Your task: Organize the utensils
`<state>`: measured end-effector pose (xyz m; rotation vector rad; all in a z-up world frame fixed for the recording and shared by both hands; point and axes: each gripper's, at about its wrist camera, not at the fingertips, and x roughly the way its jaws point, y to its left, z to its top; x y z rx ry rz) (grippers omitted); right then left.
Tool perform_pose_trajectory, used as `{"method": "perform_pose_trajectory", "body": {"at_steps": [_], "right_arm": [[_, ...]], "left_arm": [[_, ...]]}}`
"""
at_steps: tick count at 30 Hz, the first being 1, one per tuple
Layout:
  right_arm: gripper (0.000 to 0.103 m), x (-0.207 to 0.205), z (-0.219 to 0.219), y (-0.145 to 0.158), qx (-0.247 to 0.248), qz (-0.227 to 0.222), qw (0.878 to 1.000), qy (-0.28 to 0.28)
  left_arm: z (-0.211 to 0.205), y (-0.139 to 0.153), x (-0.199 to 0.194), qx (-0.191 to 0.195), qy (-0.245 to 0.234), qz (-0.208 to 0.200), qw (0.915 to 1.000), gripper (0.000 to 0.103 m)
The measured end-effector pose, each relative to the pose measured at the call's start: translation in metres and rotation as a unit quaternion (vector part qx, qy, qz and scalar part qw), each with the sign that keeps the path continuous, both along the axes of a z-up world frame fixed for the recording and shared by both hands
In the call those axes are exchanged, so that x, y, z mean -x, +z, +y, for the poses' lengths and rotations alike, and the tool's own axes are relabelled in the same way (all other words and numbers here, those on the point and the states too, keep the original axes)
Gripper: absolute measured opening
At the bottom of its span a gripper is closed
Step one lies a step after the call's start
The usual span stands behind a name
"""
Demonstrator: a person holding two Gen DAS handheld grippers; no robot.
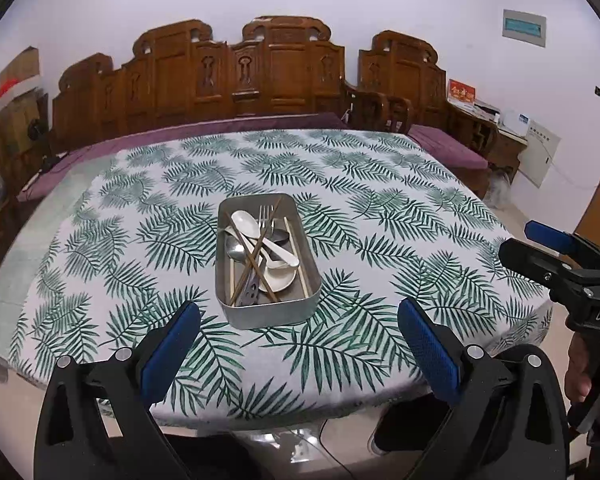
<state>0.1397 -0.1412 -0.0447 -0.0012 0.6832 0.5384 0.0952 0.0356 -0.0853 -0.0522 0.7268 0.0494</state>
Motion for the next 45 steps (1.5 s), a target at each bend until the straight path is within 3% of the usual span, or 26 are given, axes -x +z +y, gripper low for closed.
{"method": "perform_pose_trajectory", "body": {"at_steps": [11,30,35,45], "right_arm": [[0.101,0.029,-0.024,0.028,-0.014,-0.028,0.999,-0.017],[0.1,0.088,-0.043,0.119,-0.051,-0.155,0.987,-0.009],[0.1,0.099,-0.043,0.129,-0.061,-0.166,0.984,0.0],[0.1,0.1,-0.043,0.131,-0.06,-0.166,0.984,0.002]], "left_arm": [[-0.015,0.037,0.031,-0.003,-0.002,-0.035,0.9994,0.095],[-0.043,0.126,0.082,-0.013,-0.025,-0.149,0.9885,0.095],[-0.045,0.135,0.094,-0.013,-0.02,-0.171,0.9849,0.095],[-0.041,0.137,0.097,-0.012,-0.017,-0.174,0.9846,0.095]]}}
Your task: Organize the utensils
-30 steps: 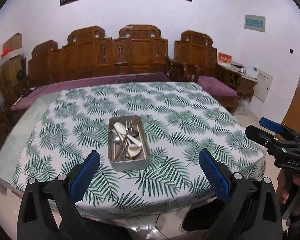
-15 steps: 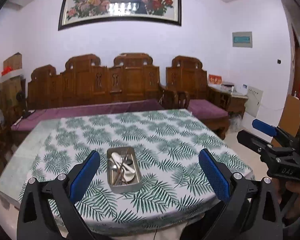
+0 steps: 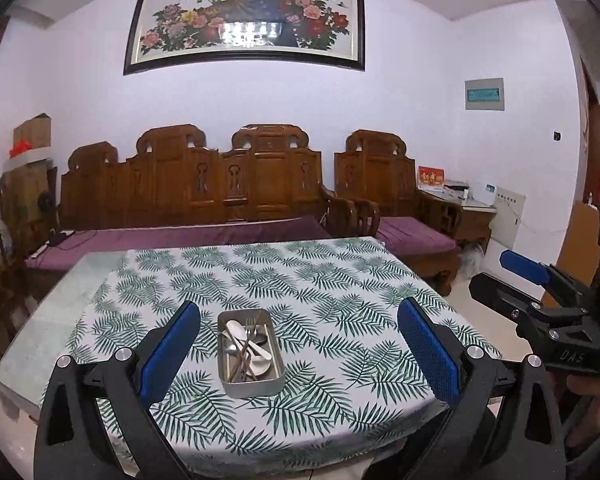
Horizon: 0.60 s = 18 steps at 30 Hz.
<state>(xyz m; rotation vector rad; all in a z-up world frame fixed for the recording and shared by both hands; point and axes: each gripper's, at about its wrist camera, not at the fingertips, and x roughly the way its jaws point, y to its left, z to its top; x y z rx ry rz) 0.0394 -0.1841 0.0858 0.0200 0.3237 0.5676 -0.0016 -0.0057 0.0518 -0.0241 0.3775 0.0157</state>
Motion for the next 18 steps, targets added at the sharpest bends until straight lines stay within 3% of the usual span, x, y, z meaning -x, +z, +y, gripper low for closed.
{"method": "perform_pose_trajectory", "body": {"at_steps": [18], "right_arm": [[0.101,0.0013,0.0032,-0.0014,-0.001,0.003,1.0,0.002]], "left_arm": [[-0.0046,-0.002,0.0016,-0.002,-0.003,-0.002,1.0,0.095]]}}
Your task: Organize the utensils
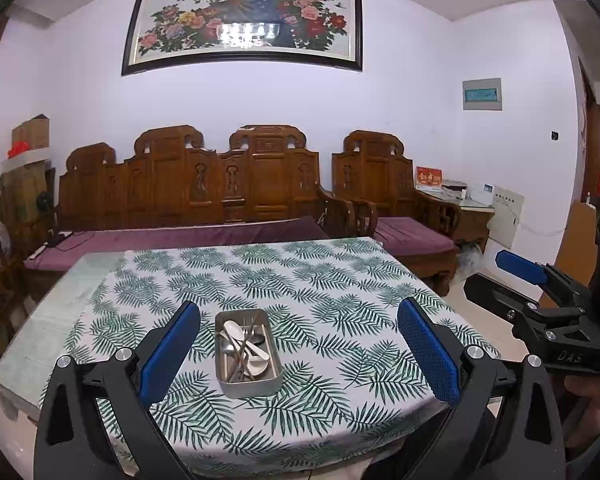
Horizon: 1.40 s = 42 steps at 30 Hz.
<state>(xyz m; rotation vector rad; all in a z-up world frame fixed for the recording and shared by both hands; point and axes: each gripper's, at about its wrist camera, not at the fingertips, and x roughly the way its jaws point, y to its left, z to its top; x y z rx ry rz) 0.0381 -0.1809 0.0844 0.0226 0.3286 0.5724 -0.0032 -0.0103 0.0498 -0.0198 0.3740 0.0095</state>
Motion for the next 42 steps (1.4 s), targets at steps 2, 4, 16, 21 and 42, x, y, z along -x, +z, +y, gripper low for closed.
{"method": "perform_pose_trajectory", "body": {"at_steps": [2,4,16,21,42], "right_arm": [[0.101,-0.0004,0.0004,-0.0004,0.0,0.001,1.0,0.0],[0.101,-0.0006,-0.0001,-0.0005,0.0,0.001,1.0,0.0],[0.101,-0.0007,0.0,-0.0004,0.0,0.001,1.0,0.001],[0.101,-0.0004,-0.0001,-0.0001,-0.001,0.001,1.0,0.001],[0.101,0.0015,0.0014,0.0004,-0.001,0.0,1.0,0.001]], "left_arm": [[-0.0002,-0.0002,0.0001,0.0,0.0,0.0,1.0,0.095],[-0.0007,0.0,-0.0001,0.0,-0.001,0.0,1.0,0.095],[0.0005,0.0003,-0.0021,0.005,-0.001,0.0,1.0,0.095],[0.0024,0.0007,-0.0013,0.007,-0.001,-0.001,1.0,0.095],[0.0035,0.002,-0.002,0.007,-0.001,-0.003,1.0,0.095]]}}
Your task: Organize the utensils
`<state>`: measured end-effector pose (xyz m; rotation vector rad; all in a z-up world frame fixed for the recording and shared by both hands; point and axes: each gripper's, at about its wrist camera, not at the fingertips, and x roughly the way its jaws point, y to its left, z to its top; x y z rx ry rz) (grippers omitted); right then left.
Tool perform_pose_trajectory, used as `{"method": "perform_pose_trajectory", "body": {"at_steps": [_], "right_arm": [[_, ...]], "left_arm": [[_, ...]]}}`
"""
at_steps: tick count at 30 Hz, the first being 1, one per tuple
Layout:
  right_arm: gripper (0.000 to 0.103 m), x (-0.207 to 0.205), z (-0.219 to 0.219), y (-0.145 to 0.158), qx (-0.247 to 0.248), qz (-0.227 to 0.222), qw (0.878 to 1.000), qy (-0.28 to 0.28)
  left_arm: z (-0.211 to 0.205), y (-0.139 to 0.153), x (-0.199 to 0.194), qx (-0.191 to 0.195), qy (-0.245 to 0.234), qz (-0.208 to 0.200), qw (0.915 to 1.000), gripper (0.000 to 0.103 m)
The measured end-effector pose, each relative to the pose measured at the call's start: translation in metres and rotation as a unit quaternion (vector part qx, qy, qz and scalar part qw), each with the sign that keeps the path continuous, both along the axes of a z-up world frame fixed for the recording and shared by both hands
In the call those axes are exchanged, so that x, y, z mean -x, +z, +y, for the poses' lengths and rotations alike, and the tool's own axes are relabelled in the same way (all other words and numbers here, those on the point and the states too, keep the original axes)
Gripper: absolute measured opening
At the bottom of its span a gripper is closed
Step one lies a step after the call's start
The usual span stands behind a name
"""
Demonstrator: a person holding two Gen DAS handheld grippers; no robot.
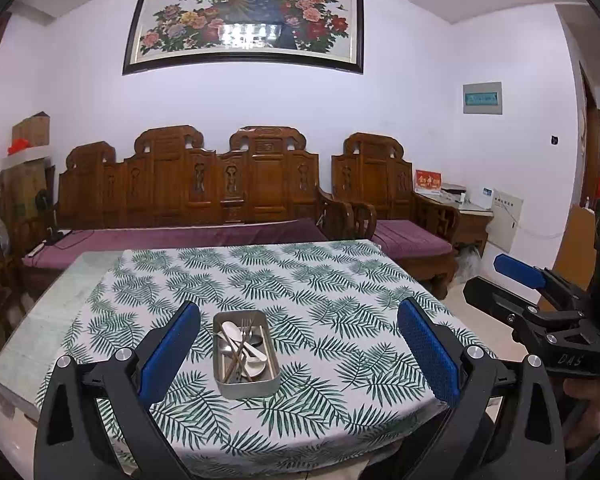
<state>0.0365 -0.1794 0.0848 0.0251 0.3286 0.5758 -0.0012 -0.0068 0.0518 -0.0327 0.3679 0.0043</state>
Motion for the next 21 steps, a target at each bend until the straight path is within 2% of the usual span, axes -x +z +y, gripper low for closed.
{"method": "perform_pose_trajectory", "body": {"at_steps": [21], "right_arm": [[0.101,0.0024,0.0034,0.0007,-0.001,0.0,1.0,0.002]], "left_arm": [[0.0003,0.0003,0.001,0.0,0.003,0.002,1.0,0.095]]}}
